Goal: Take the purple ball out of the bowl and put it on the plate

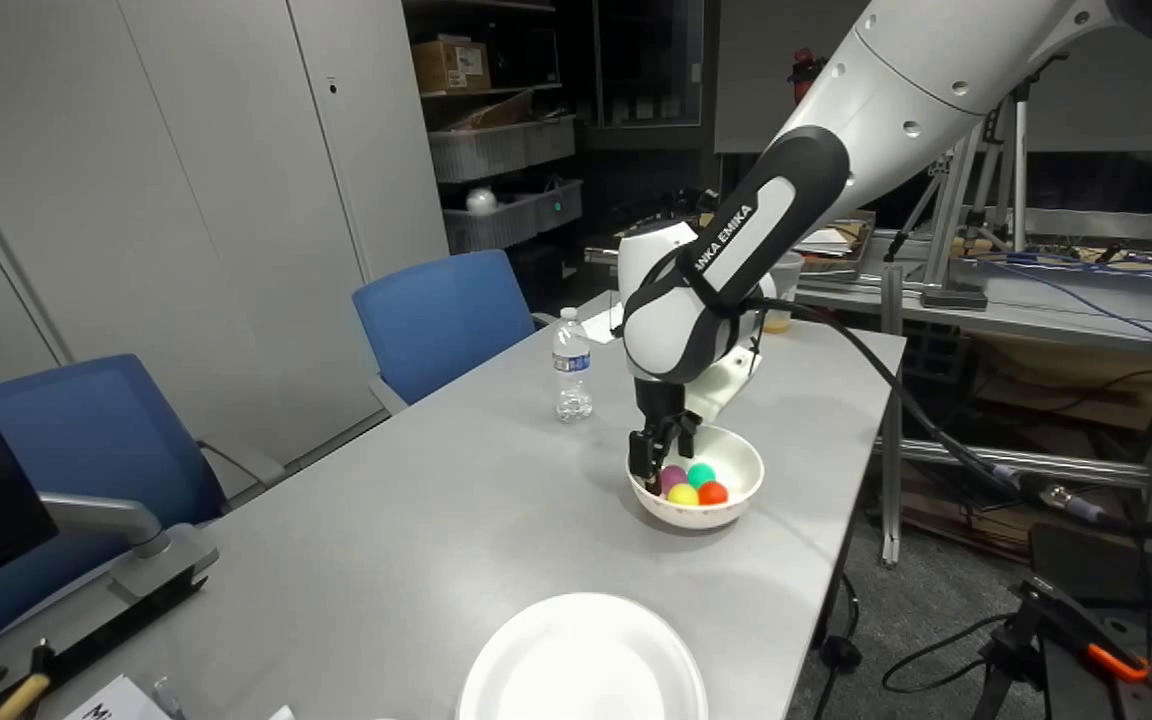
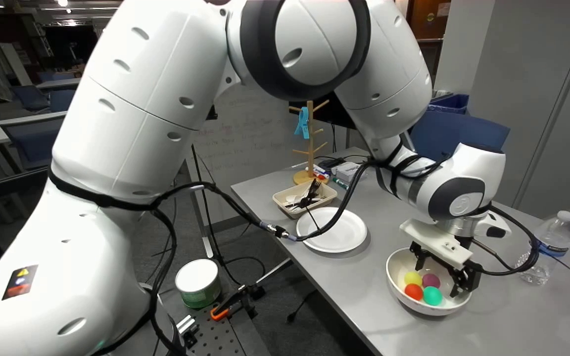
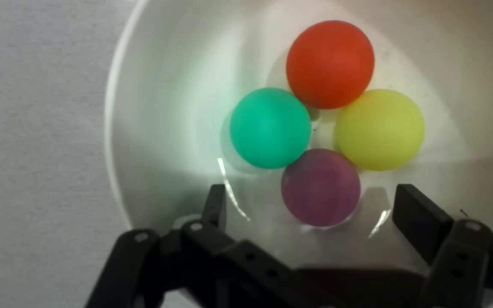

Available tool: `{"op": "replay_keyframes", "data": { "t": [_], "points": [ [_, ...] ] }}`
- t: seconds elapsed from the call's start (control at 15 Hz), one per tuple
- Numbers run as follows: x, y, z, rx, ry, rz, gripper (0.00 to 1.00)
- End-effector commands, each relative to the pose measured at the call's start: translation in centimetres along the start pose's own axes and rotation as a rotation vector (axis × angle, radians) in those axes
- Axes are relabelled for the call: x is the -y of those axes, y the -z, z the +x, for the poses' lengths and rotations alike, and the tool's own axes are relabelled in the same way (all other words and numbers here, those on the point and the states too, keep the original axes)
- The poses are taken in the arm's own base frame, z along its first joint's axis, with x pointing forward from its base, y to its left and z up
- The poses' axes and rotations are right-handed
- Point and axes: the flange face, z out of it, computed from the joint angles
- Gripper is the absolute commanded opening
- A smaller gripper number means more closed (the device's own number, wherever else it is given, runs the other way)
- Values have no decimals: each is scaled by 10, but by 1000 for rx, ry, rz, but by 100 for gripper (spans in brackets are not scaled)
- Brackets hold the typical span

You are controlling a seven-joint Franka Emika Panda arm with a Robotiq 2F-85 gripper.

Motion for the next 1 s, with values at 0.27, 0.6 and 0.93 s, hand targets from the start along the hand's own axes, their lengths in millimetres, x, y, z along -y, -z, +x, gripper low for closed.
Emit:
{"op": "replay_keyframes", "data": {
  "t": [0.27,0.6,0.93],
  "points": [
    [-15,-4,4,-5,-53,18,66],
    [-21,4,6,-19,-63,9,26],
    [-24,7,4,-21,-73,10,12]
  ]
}}
